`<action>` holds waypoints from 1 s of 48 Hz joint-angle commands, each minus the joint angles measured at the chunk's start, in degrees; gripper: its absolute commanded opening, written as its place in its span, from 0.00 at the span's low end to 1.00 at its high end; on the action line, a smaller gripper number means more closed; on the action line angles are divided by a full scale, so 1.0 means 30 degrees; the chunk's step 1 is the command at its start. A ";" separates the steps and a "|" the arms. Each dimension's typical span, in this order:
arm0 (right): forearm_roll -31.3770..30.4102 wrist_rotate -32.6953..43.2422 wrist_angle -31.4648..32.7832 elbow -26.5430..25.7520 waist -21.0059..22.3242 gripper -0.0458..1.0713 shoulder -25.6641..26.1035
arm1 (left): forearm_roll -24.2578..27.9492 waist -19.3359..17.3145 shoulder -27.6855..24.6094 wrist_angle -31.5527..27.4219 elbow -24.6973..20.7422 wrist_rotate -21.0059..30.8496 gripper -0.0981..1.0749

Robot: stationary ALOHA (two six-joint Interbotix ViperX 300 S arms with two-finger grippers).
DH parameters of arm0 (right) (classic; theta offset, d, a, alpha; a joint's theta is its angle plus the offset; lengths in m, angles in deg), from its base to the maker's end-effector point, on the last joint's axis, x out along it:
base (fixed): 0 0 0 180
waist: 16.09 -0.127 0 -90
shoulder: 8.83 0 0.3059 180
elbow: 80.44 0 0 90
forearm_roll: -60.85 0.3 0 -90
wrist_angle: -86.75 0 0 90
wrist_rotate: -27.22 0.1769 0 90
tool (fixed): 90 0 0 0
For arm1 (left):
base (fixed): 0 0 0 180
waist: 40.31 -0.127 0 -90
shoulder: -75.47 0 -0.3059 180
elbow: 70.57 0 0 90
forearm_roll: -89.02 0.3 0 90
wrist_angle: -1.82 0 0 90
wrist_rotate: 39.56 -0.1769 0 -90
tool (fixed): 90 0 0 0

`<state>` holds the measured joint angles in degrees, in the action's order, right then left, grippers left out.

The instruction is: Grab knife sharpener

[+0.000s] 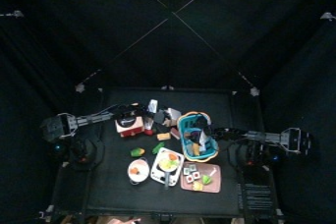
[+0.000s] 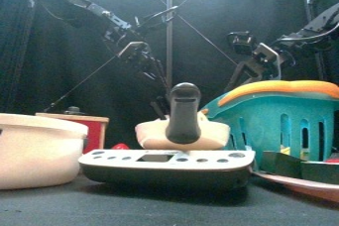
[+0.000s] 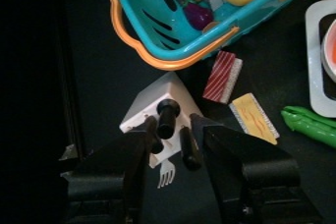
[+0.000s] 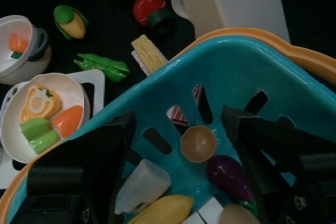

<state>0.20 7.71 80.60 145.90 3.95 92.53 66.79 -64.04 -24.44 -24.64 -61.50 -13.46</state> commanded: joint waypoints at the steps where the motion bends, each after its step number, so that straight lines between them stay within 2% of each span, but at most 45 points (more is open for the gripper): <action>1: 0.0000 -0.0029 -0.0059 -0.0352 0.0000 0.94 0.0146 | -0.0029 -0.0029 -0.0029 0.0439 -0.0264 -0.0059 0.74; 37: -0.0029 -0.0029 -0.0059 -0.0322 0.0029 0.94 0.0146 | 0.0469 0.0029 -0.0527 0.1465 -0.0205 0.0176 0.72; 48: 0.0000 -0.0029 -0.0059 -0.0322 0.0029 0.94 0.0146 | 0.0469 0.0029 -0.0674 0.1465 -0.0205 0.0205 0.66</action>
<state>0.11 7.71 80.60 145.90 3.95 92.53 68.10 -63.95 -26.81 -20.51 -61.41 -12.93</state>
